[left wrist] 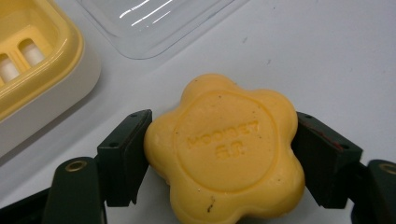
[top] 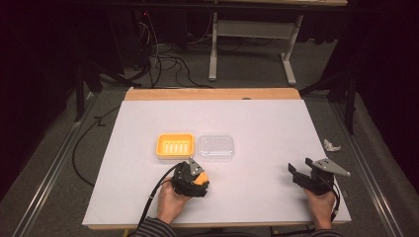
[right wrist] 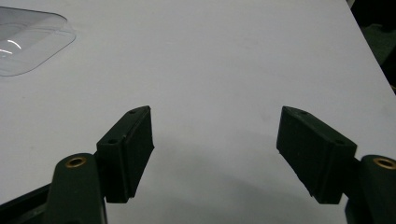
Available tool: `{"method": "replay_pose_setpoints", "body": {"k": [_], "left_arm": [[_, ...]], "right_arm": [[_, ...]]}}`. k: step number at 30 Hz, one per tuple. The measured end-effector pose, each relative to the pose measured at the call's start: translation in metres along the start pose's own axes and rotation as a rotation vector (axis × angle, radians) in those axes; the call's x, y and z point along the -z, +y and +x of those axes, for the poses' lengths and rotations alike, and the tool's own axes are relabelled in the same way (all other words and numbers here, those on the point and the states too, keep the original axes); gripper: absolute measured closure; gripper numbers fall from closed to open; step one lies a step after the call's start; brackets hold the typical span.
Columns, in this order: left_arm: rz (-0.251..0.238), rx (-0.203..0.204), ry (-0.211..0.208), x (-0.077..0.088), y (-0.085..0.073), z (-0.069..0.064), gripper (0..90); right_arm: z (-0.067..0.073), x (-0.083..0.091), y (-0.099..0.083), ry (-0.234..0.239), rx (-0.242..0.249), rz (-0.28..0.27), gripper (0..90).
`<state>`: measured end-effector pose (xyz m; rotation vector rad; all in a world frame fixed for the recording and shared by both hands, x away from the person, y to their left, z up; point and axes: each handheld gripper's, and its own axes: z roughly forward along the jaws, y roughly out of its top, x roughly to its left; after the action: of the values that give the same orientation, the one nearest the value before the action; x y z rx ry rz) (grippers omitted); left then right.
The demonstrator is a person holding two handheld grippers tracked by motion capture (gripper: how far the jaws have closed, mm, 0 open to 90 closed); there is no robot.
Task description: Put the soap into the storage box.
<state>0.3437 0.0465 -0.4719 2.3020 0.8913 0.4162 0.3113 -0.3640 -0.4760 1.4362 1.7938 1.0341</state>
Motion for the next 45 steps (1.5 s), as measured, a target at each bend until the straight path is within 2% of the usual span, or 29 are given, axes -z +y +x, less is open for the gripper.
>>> {"method": "replay_pose_setpoints", "body": {"k": [9, 14, 24, 27, 45], "left_arm": [[0.005, 0.001, -0.015, 0.001, 0.001, 0.002, 27.0], [-0.005, 0.007, -0.024, 0.004, 0.002, 0.002, 27.0], [-0.031, -0.006, -0.032, 0.015, 0.008, 0.002, 27.0], [-0.044, 0.002, -0.041, 0.019, 0.009, 0.004, 27.1], [-0.083, 0.03, -0.034, 0.033, 0.017, 0.017, 27.1]], "right_arm": [[0.0, 0.0, 0.0, -0.001, 0.0, 0.0, 27.5], [0.0, 0.0, 0.0, -0.002, -0.001, 0.001, 27.5], [0.0, 0.0, 0.0, -0.002, -0.002, -0.001, 27.6], [0.0, 0.0, 0.0, -0.001, -0.002, -0.001, 27.6], [0.0, 0.0, 0.0, 0.0, -0.001, -0.002, 27.6]]}}
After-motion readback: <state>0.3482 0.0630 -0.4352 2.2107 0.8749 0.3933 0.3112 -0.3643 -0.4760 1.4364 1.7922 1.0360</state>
